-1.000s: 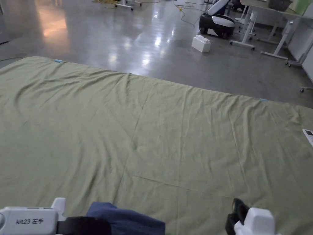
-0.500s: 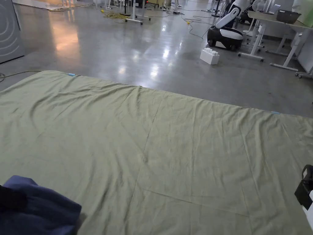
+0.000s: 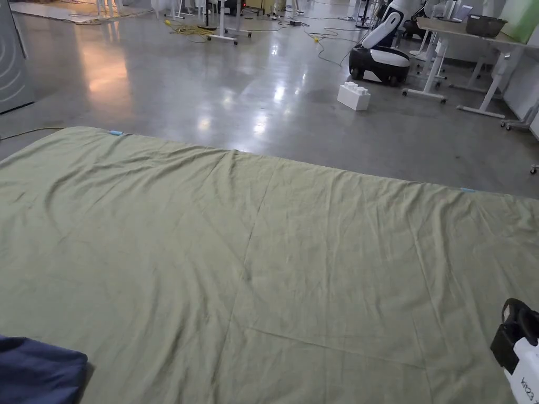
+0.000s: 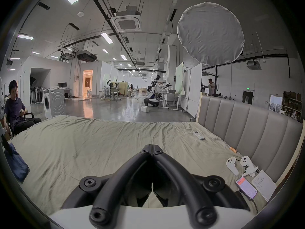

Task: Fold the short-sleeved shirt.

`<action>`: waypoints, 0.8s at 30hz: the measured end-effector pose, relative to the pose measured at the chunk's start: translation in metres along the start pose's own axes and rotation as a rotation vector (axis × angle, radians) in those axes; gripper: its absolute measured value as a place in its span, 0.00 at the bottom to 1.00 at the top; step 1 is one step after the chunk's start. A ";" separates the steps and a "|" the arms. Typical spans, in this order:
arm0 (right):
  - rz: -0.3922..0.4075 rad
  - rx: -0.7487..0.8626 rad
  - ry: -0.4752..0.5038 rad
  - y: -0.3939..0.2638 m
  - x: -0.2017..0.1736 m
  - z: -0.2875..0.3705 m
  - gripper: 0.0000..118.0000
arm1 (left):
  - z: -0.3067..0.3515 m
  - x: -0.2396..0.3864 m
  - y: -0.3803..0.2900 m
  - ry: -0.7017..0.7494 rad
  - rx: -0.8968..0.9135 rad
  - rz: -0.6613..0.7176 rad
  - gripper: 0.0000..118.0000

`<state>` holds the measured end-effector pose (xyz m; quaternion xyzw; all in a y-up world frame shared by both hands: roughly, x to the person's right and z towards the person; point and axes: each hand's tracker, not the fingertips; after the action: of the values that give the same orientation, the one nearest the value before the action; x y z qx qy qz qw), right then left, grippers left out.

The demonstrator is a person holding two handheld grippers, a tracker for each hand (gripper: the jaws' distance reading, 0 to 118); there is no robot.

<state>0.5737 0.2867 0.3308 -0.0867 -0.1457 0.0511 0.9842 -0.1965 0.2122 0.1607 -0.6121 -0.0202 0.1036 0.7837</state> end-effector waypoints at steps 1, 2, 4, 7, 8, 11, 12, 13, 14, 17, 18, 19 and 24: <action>0.000 -0.002 0.002 -0.001 0.000 0.000 0.00 | 0.000 0.000 0.000 0.028 0.007 -0.003 0.48; -0.001 -0.003 0.004 -0.001 -0.001 0.000 0.00 | 0.000 0.001 -0.001 0.061 0.026 -0.002 0.54; 0.002 -0.005 0.009 -0.001 -0.001 0.001 0.00 | 0.003 0.001 0.000 0.171 0.055 -0.020 0.57; 0.000 -0.006 0.015 -0.003 0.000 0.002 0.00 | 0.013 0.009 0.000 0.334 0.126 -0.065 0.57; 0.002 -0.007 0.017 -0.004 -0.001 0.002 0.00 | 0.017 0.015 -0.003 0.336 0.157 -0.071 0.57; 0.000 -0.007 0.025 -0.006 -0.002 0.002 0.00 | 0.025 0.037 -0.010 0.306 0.245 -0.085 0.57; 0.000 -0.008 0.027 -0.007 -0.003 0.002 0.00 | 0.027 0.046 -0.015 0.281 0.285 -0.093 0.57; -0.001 -0.009 0.030 -0.007 -0.004 0.002 0.00 | 0.027 0.056 -0.019 0.267 0.317 -0.097 0.57; -0.003 -0.010 0.033 -0.008 -0.005 0.002 0.00 | 0.027 0.070 -0.027 0.236 0.364 -0.114 0.57; -0.002 -0.007 0.037 -0.009 -0.010 0.003 0.00 | 0.025 0.114 -0.054 0.117 0.508 -0.176 0.57; -0.002 -0.006 0.038 -0.010 -0.011 0.003 0.00 | 0.024 0.130 -0.061 0.097 0.546 -0.193 0.57; -0.001 -0.003 0.041 -0.010 -0.013 0.004 0.00 | 0.022 0.148 -0.072 0.061 0.586 -0.218 0.56; -0.025 -0.002 0.055 -0.011 -0.022 0.003 0.00 | 0.004 0.238 -0.108 0.002 0.757 -0.257 0.55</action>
<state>0.5526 0.2736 0.3300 -0.0873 -0.1196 0.0364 0.9883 0.0506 0.2361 0.2437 -0.2724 -0.0563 0.0041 0.9605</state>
